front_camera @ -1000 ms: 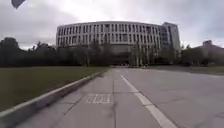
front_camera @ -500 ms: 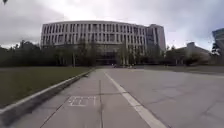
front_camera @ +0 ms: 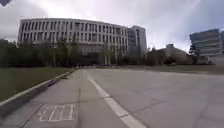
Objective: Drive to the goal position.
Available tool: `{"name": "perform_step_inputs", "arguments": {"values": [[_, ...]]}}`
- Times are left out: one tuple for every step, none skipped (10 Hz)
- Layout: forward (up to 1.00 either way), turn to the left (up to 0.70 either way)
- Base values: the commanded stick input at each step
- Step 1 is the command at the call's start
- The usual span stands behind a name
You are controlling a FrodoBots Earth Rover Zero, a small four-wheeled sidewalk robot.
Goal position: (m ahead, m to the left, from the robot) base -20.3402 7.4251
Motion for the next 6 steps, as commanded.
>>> {"name": "perform_step_inputs", "arguments": {"values": [[0.11, -0.07], [0.01, 0.0], [-0.04, 0.0], [-0.11, 0.0], [-0.17, 0.0], [-0.7, 0.17]]}}
